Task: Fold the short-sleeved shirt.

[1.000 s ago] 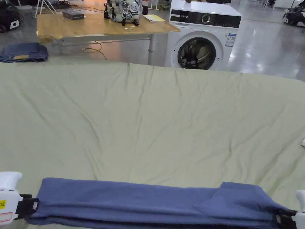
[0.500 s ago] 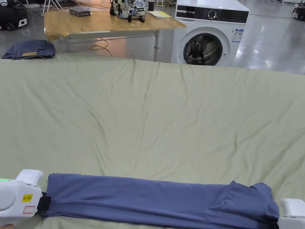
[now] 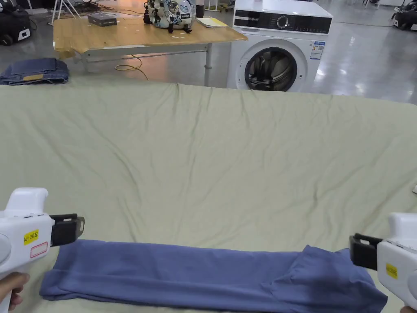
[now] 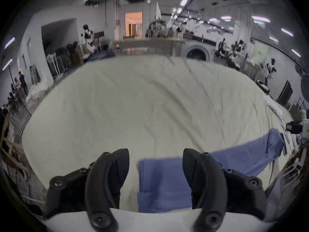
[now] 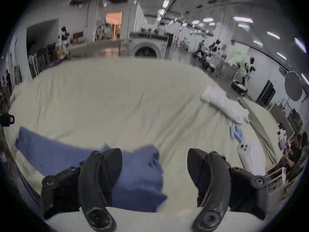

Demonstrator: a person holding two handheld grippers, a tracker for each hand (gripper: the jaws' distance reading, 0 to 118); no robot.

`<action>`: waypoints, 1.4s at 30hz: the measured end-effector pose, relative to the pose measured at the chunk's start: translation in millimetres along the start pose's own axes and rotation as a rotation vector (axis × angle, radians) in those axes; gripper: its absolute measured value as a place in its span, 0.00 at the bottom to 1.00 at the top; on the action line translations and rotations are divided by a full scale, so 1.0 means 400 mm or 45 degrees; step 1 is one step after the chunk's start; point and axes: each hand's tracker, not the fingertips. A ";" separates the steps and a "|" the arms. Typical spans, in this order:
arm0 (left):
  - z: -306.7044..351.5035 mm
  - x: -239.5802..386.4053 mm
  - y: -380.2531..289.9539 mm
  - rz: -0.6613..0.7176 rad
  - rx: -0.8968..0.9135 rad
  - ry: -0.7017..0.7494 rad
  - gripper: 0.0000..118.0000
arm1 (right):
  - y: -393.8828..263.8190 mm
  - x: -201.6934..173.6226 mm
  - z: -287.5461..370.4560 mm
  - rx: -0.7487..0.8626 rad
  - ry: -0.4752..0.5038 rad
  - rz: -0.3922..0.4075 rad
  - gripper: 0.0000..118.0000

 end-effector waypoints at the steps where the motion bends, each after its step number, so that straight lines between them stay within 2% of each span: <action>1: 0.005 0.008 0.006 -0.003 0.058 -0.003 0.56 | 0.006 -0.019 0.009 0.072 0.026 -0.036 0.70; 3: 0.019 0.029 0.012 -0.012 0.185 -0.012 0.56 | 0.014 -0.045 0.021 0.201 0.079 -0.088 0.67; 5: 0.028 0.053 0.020 -0.020 0.276 0.018 0.50 | 0.017 -0.080 0.017 0.322 0.082 -0.119 0.50; 8: 0.055 0.097 0.025 -0.031 0.421 0.050 0.27 | 0.022 -0.129 0.017 0.445 0.105 -0.150 0.16; 9: 0.063 0.111 0.024 -0.043 0.471 0.077 0.18 | 0.025 -0.147 0.017 0.477 0.103 -0.158 0.07; 11: 0.080 0.138 0.025 -0.066 0.545 0.119 0.04 | 0.027 -0.174 0.016 0.544 0.098 -0.155 0.00; 12: 0.086 0.147 0.024 -0.073 0.578 0.142 0.00 | 0.027 -0.185 0.015 0.564 0.096 -0.149 0.00; 16: 0.095 0.153 0.026 -0.095 0.700 0.173 0.00 | 0.022 -0.223 0.015 0.652 0.084 -0.139 0.00; 23: 0.101 0.118 0.021 -0.077 0.654 0.139 0.00 | 0.014 -0.241 0.014 0.686 0.058 -0.132 0.00; 29: 0.078 0.005 0.027 0.083 0.296 -0.037 0.00 | 0.019 -0.251 0.015 0.682 0.063 -0.082 0.00; 37: -0.008 -0.185 -0.004 0.331 -0.182 -0.408 0.00 | 0.018 -0.259 0.001 0.670 0.068 -0.046 0.00; 38: -0.022 -0.209 -0.011 0.365 -0.220 -0.449 0.05 | 0.017 -0.260 -0.002 0.662 0.071 -0.045 0.00; 42: -0.070 -0.291 -0.053 0.536 -0.374 -0.601 0.73 | 0.012 -0.264 -0.009 0.644 0.079 -0.038 0.00</action>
